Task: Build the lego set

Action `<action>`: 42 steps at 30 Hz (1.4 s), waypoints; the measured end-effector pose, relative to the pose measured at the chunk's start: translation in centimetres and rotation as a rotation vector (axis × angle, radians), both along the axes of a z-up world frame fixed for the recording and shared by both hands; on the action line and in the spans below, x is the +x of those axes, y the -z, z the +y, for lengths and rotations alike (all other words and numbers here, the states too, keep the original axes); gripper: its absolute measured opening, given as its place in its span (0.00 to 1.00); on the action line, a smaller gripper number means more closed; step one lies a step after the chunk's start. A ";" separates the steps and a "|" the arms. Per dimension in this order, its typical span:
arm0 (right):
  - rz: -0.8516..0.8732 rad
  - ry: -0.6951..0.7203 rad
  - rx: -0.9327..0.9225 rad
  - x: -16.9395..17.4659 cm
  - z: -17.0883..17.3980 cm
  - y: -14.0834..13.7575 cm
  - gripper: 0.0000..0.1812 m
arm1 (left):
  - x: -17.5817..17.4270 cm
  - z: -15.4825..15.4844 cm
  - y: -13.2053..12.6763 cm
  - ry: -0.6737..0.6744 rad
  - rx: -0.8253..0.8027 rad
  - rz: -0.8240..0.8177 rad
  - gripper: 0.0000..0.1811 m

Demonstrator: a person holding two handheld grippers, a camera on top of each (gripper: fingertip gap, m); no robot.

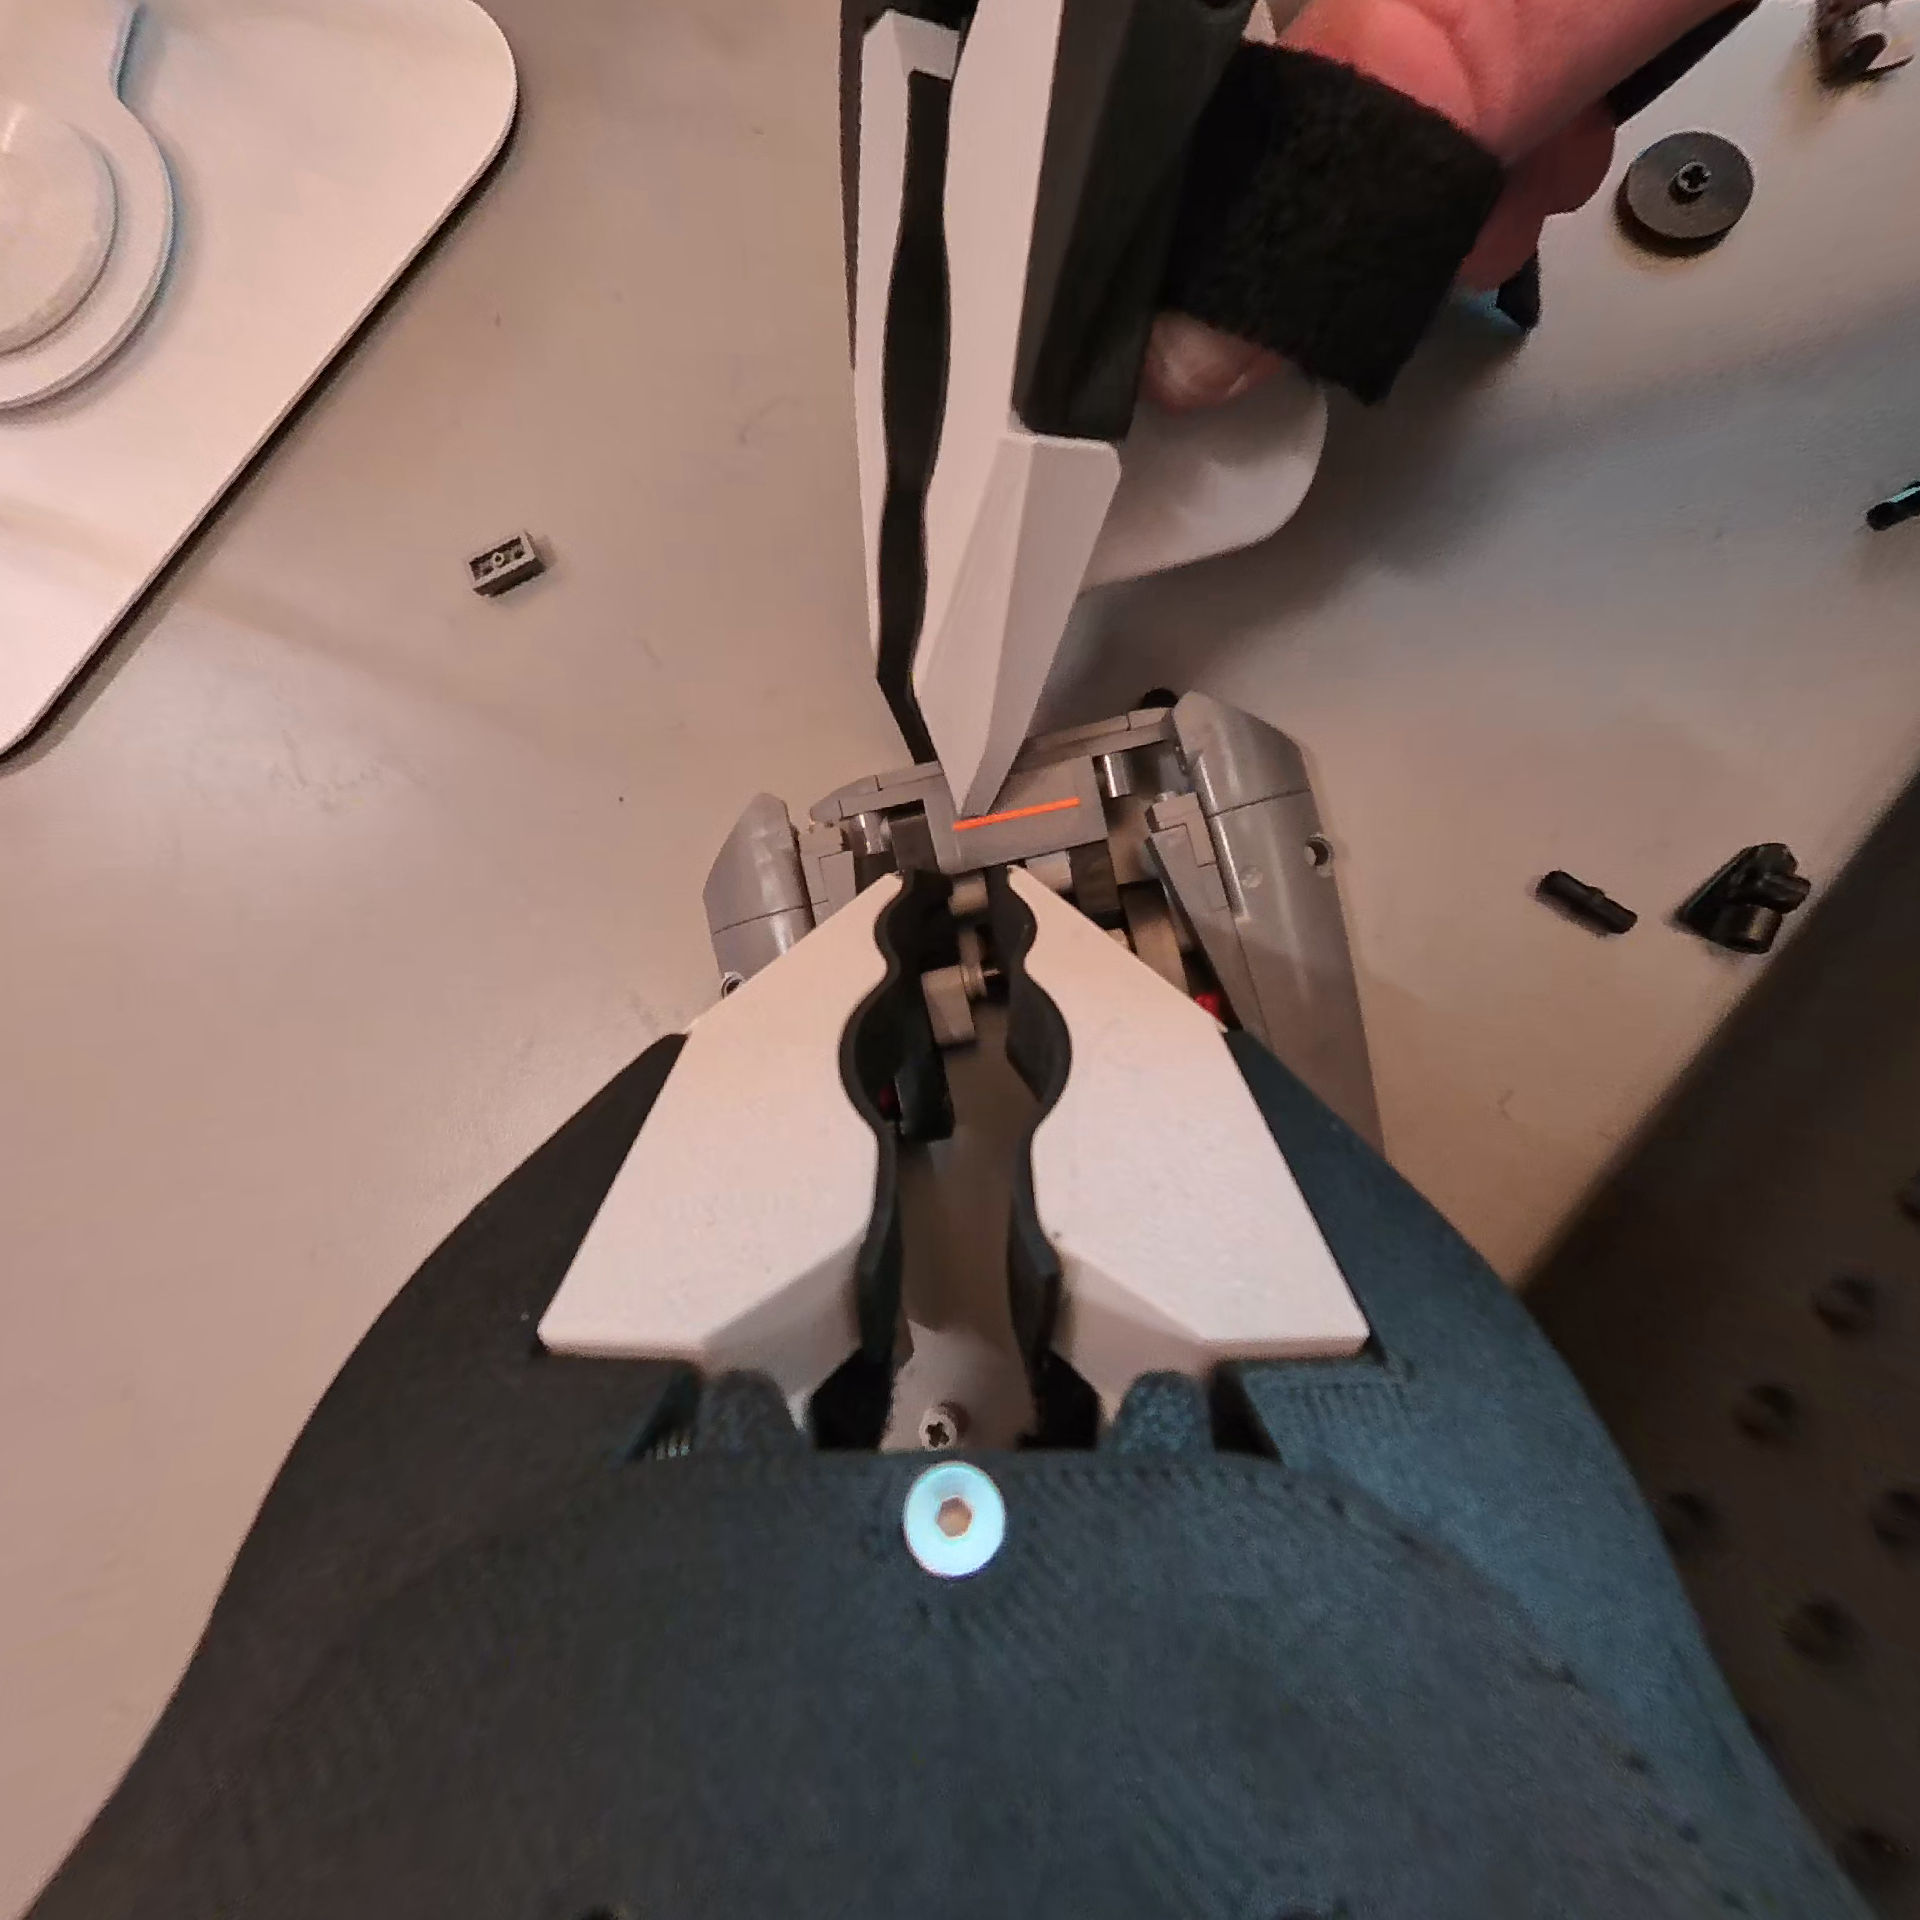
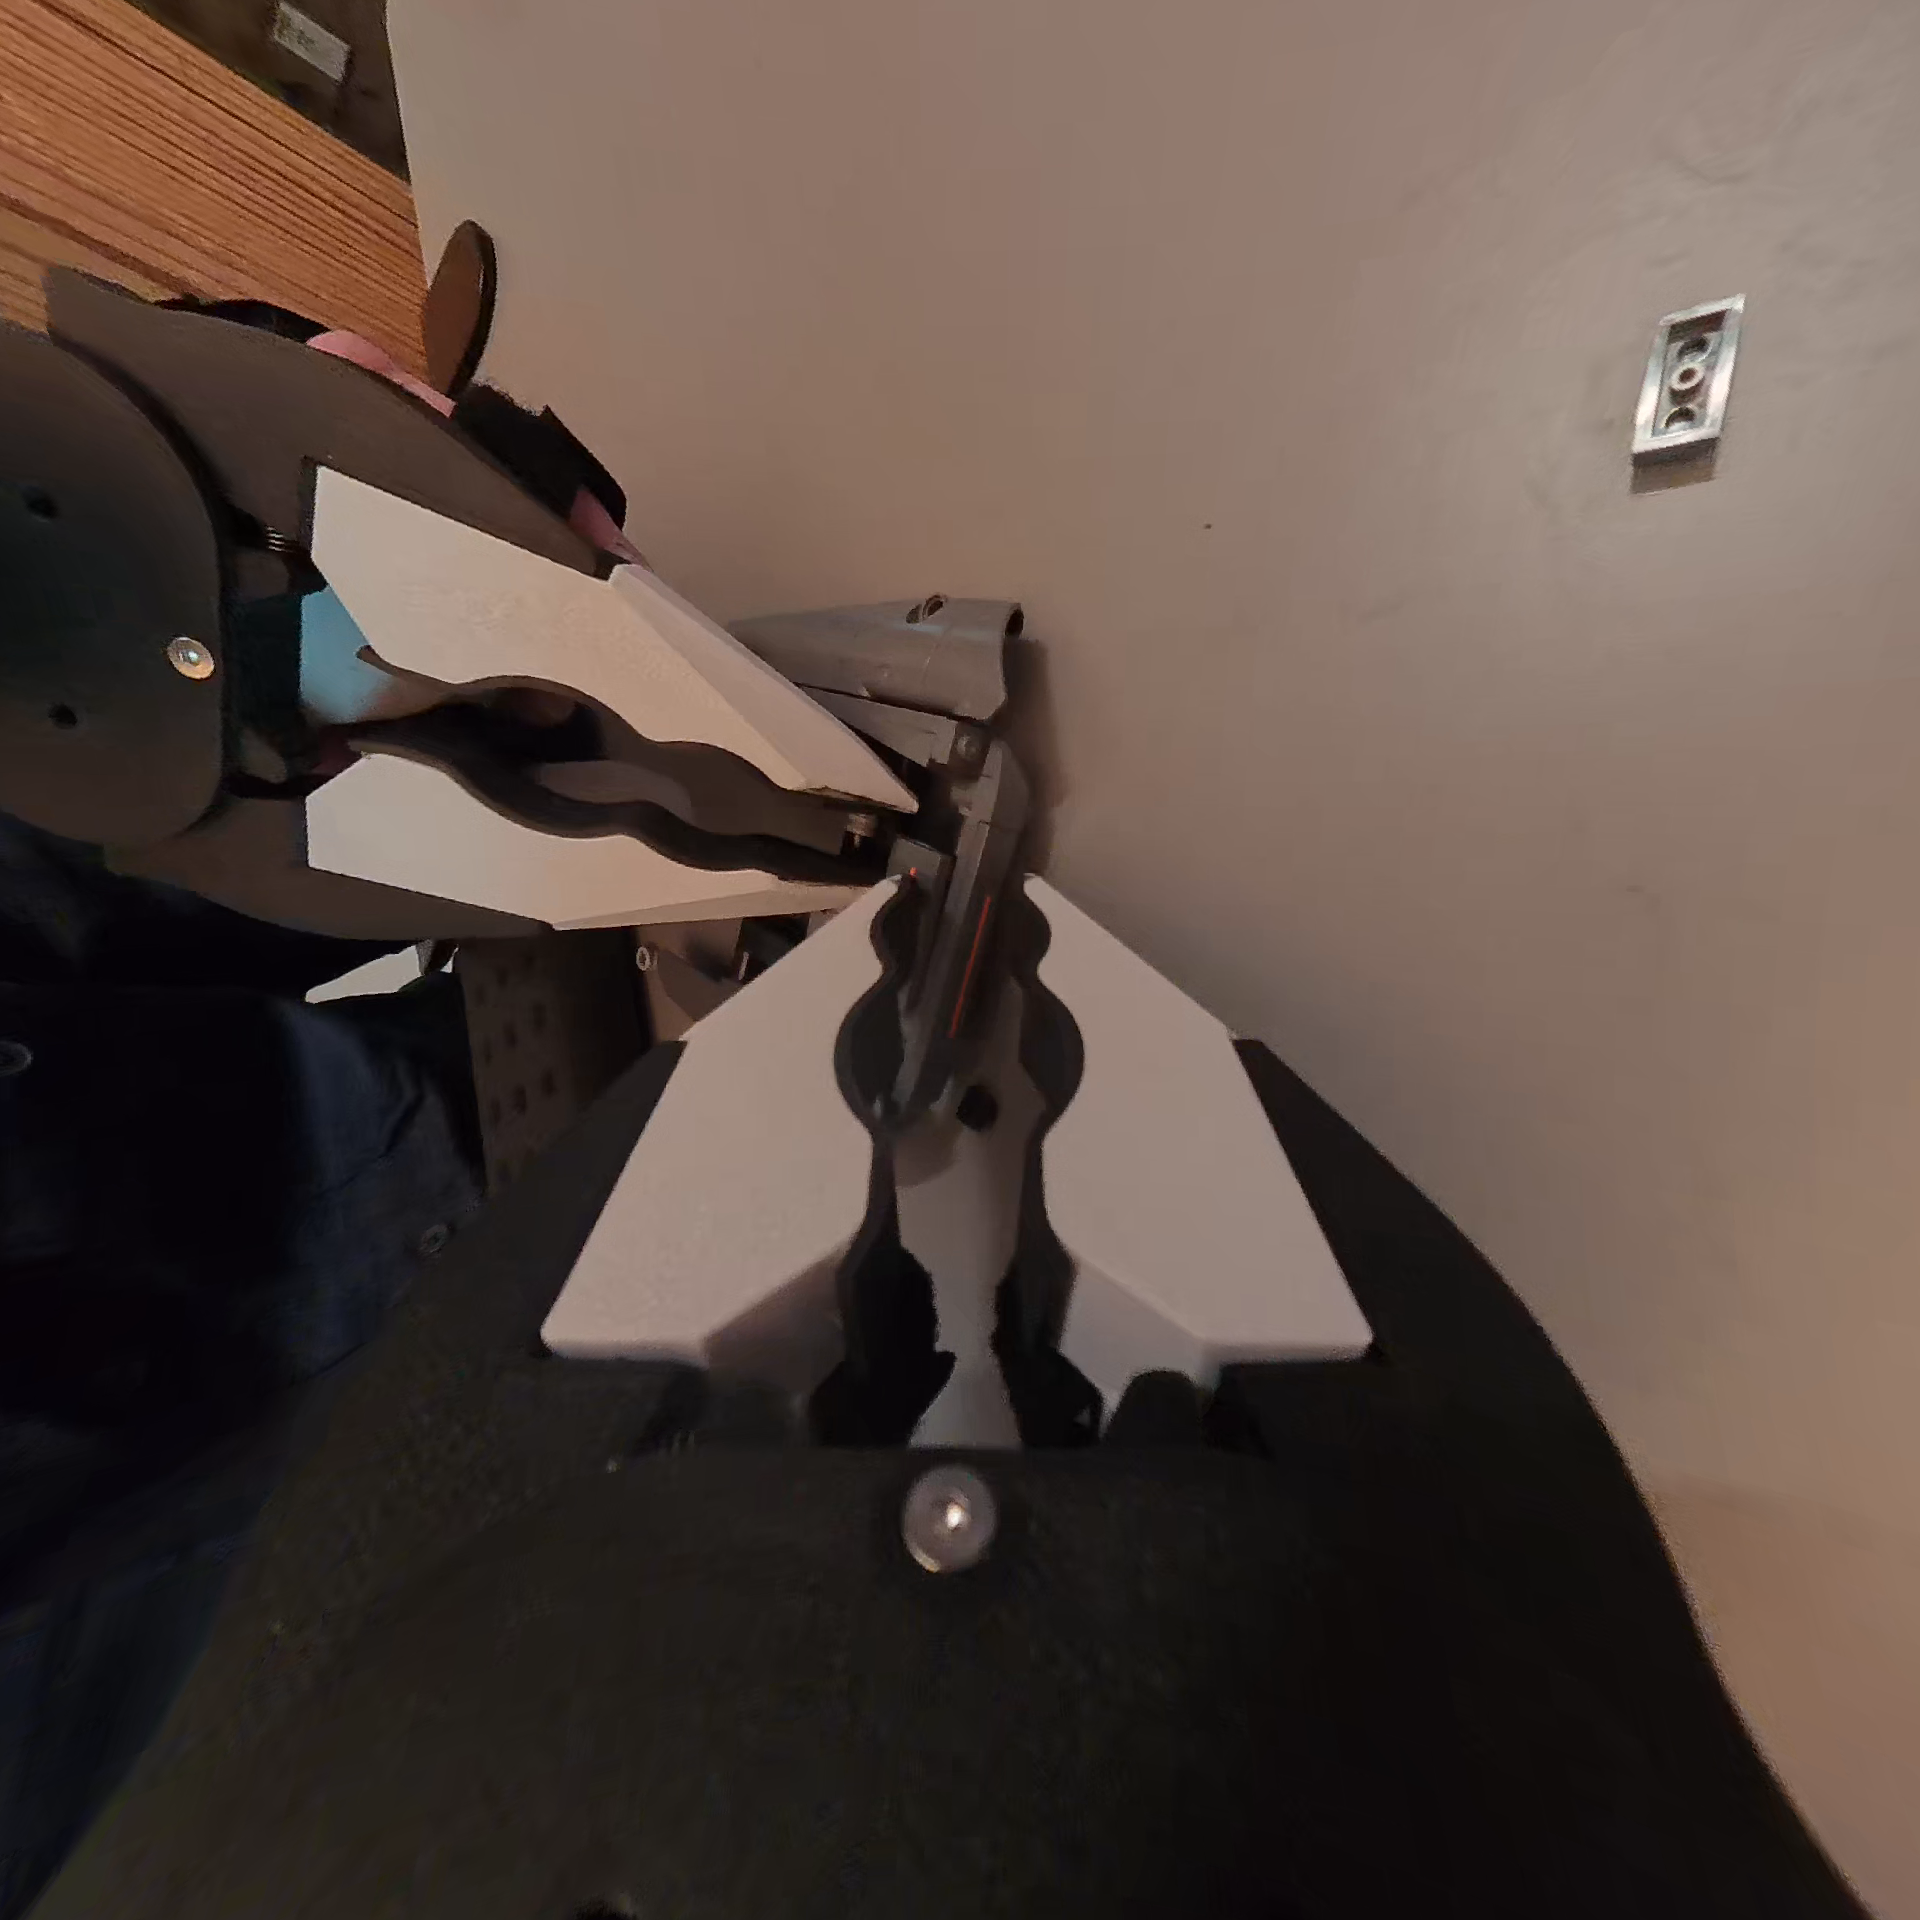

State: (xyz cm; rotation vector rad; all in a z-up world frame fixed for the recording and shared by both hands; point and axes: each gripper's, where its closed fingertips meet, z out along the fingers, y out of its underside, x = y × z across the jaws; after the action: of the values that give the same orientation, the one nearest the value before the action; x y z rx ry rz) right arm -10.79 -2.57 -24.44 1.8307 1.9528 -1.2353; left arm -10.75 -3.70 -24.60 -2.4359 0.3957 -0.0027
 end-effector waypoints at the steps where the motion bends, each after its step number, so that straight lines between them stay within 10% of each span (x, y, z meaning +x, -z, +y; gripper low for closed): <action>1: 0.001 0.000 -0.003 0.0 0.0 0.0 0.08 | 0.0 0.0 0.0 0.000 0.001 -0.001 0.06; 22: 0.120 0.064 -0.075 0.6 3.0 -3.6 0.05 | -1.6 -1.0 -2.0 -0.039 0.065 -0.028 0.19; 35: -0.048 -0.207 0.040 3.9 -0.6 -0.2 0.16 | -3.1 -2.6 1.3 -0.114 -0.073 -0.061 0.24; 42: -0.065 -0.258 -0.018 4.7 -1.3 -0.2 0.18 | -3.4 -1.4 1.1 0.078 -0.095 0.074 0.24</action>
State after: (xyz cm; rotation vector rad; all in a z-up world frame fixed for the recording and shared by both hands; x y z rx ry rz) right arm -6.06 -3.87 -24.25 1.5308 2.0556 -1.0956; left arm -14.14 -5.12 -25.68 -2.5174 0.5352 0.0359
